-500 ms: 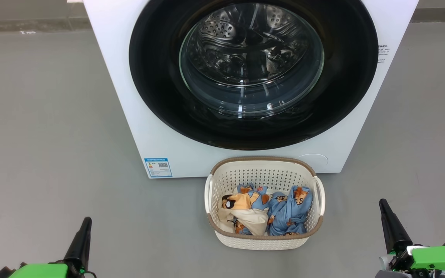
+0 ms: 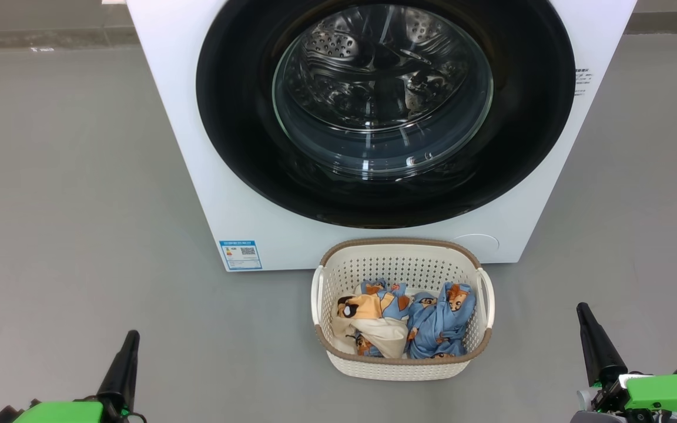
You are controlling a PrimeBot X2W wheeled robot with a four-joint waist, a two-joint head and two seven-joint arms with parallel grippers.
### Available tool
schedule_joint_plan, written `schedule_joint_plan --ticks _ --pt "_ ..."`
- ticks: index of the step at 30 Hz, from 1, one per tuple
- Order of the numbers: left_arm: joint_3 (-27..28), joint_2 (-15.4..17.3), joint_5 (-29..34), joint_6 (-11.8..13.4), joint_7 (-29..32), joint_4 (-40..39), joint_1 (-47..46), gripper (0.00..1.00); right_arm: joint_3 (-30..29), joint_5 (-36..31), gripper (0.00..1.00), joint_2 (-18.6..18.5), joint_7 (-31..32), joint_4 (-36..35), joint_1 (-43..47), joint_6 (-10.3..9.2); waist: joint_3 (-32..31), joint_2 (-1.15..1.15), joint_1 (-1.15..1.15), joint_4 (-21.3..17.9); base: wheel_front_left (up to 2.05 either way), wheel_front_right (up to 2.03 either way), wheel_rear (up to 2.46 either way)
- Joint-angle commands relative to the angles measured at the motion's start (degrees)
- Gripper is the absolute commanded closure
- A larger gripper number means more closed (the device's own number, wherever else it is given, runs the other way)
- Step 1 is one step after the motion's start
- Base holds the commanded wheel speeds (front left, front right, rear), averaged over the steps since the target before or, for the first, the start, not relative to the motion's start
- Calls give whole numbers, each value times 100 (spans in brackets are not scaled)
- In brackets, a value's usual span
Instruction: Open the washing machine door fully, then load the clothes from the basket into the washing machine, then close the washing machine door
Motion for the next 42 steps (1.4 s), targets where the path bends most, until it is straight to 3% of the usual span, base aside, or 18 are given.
schedule_joint_plan --ticks 1,29,30,42 --pt "205 75 73 -18 24 -107 -248 100 130 -56 100 -30 40 -154 -261 9 0 0 0 0 0 0 0" --pt "215 69 81 -18 33 -107 -249 100 122 -62 100 -25 46 -153 -262 9 0 0 0 0 0 0 0" --pt "9 -7 -1 0 0 11 5 0 -7 0 0 5 -1 13 6 0 0 0 0 0 0 0 0" --pt "-39 -68 108 -1 -135 99 173 0 76 -85 0 42 -118 222 136 1 -10 0 9 12 0 0 0"
